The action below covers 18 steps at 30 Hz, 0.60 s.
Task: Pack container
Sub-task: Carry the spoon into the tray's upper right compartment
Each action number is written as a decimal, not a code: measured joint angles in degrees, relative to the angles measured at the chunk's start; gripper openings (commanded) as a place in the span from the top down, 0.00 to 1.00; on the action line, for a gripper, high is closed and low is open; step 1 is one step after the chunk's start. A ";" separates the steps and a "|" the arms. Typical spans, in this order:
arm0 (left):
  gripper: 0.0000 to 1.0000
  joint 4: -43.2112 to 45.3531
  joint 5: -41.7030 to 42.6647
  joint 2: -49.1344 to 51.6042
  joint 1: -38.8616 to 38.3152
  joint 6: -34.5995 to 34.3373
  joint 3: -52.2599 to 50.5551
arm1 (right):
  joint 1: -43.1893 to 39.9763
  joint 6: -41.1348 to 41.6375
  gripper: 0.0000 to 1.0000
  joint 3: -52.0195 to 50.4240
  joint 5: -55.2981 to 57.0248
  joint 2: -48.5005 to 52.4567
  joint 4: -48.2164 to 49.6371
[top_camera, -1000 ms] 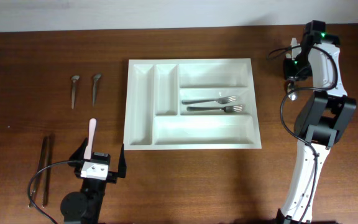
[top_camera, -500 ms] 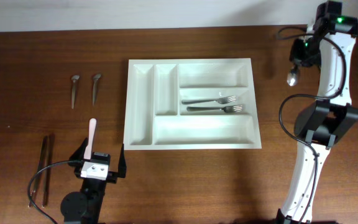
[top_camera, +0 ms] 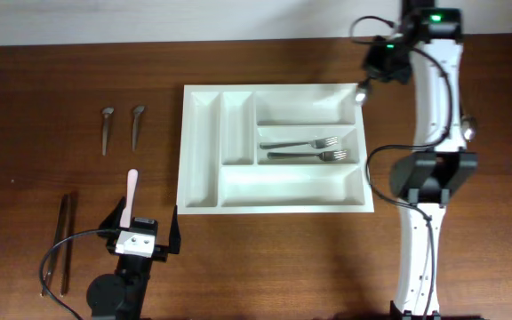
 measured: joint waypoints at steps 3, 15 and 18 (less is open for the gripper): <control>0.01 0.00 0.00 0.00 0.00 0.00 0.00 | 3.48 3.89 0.96 0.00 -0.24 0.00 0.63; 0.01 0.00 0.00 0.00 0.00 0.00 -0.02 | 9.46 31.82 0.96 0.00 0.35 0.00 -0.63; 0.01 0.00 0.00 0.00 0.00 0.00 0.00 | 9.79 39.39 0.96 0.00 0.81 0.00 -0.66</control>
